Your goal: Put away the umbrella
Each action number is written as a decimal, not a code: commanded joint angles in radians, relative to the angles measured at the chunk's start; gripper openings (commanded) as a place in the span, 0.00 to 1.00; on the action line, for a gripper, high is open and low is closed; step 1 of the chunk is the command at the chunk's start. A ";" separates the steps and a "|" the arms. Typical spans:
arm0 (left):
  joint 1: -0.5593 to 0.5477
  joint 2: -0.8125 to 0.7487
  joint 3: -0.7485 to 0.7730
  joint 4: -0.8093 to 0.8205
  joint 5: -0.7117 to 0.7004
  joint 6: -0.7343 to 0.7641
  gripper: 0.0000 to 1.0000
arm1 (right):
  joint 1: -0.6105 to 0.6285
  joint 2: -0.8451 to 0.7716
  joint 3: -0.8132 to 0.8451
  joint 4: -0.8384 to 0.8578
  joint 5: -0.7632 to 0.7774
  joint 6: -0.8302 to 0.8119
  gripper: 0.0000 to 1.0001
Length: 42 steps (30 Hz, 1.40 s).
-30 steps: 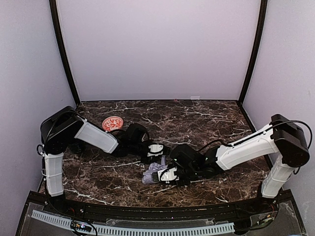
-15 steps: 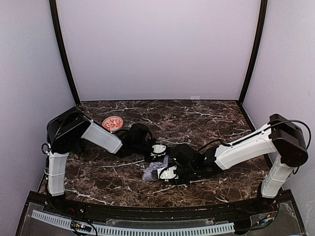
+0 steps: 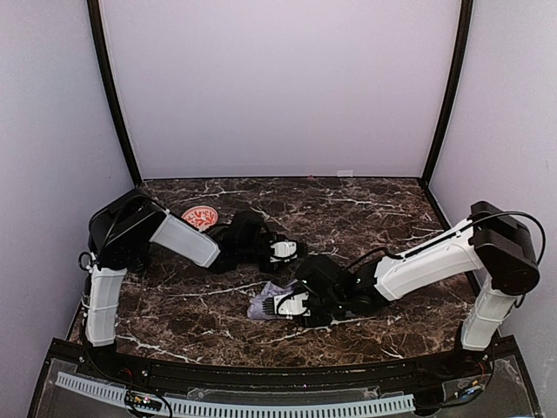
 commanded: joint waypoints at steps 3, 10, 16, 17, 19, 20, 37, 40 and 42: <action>0.129 0.012 0.126 0.046 -0.216 -0.055 0.69 | 0.042 0.111 -0.031 -0.223 -0.153 0.027 0.00; 0.166 -0.136 0.219 -0.249 -0.251 -0.163 0.77 | 0.036 0.146 0.016 -0.268 -0.173 0.050 0.00; 0.152 -0.631 -0.048 -0.376 -0.175 -0.435 0.64 | 0.006 0.165 0.053 -0.304 -0.238 0.068 0.00; 0.138 -0.730 -0.142 -0.358 -0.150 -0.471 0.61 | -0.006 0.168 0.062 -0.309 -0.262 0.077 0.00; 0.082 -0.925 -0.304 -0.376 -0.088 -0.462 0.57 | -0.025 0.176 0.075 -0.316 -0.297 0.094 0.00; 0.030 -1.010 -0.367 -0.425 -0.050 -0.421 0.57 | -0.030 0.181 0.078 -0.318 -0.305 0.100 0.00; -0.288 -0.920 -0.644 -0.430 -0.125 -0.156 0.96 | -0.114 0.279 0.202 -0.461 -0.365 0.121 0.00; -0.290 -0.819 -0.632 -0.323 -0.194 -0.138 0.99 | -0.123 0.273 0.209 -0.464 -0.385 0.127 0.00; -0.289 -0.758 -0.609 -0.284 -0.212 -0.127 0.99 | -0.123 0.276 0.213 -0.466 -0.406 0.128 0.00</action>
